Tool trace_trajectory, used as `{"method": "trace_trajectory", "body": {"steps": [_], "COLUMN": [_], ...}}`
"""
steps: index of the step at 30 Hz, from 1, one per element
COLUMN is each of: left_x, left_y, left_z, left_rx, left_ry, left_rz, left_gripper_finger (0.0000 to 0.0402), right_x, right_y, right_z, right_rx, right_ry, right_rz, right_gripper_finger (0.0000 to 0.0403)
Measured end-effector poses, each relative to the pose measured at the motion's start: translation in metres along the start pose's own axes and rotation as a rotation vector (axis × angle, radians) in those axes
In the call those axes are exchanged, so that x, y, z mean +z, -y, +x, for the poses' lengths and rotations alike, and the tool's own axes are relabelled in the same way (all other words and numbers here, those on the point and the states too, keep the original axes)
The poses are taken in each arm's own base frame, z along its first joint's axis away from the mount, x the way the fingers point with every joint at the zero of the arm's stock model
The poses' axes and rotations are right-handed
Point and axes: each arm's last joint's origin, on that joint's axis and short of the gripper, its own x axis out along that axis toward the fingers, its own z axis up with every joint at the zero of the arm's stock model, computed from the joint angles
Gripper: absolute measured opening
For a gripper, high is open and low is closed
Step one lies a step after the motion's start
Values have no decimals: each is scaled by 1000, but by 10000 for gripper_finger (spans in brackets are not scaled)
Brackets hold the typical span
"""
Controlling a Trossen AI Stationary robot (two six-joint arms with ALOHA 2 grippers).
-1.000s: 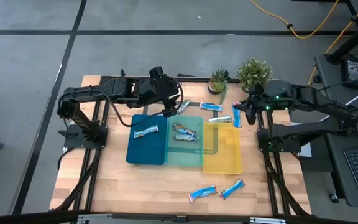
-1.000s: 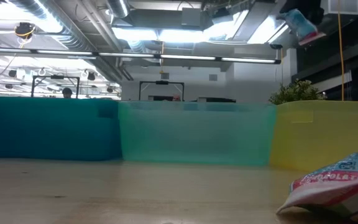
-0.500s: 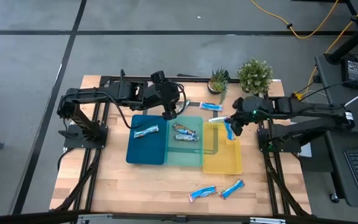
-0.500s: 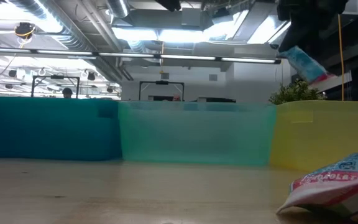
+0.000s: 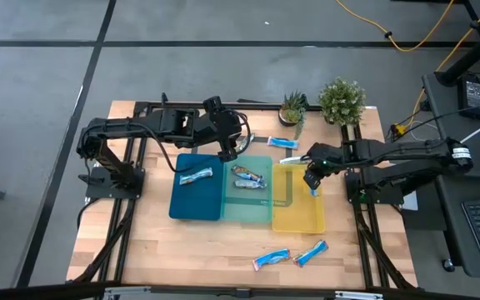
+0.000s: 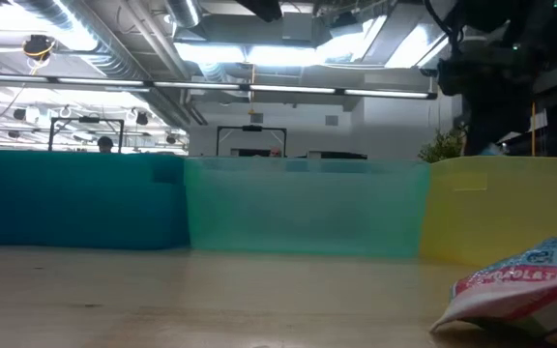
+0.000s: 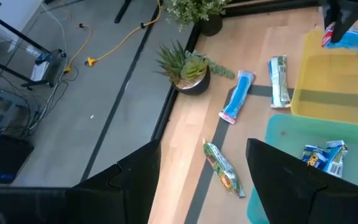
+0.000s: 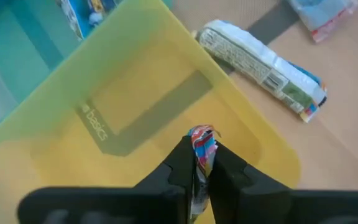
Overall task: Pick and place Granola Bars by type
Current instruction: Put the red granola bar into the yellow bin
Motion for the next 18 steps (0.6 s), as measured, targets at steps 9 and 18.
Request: {"method": "trace_trajectory", "body": {"steps": [9, 18], "left_x": [0, 0], "left_y": [0, 0], "left_z": [0, 0], "left_rx": [0, 1], "left_ry": [0, 0], "left_rz": [0, -9], "left_gripper_finger": [227, 226], "right_x": [2, 6], "right_y": [-2, -7], "right_z": [0, 24], "right_rx": [16, -53], "right_ry": [20, -40], "right_rz": [58, 40], "right_gripper_finger": [27, 23]}}
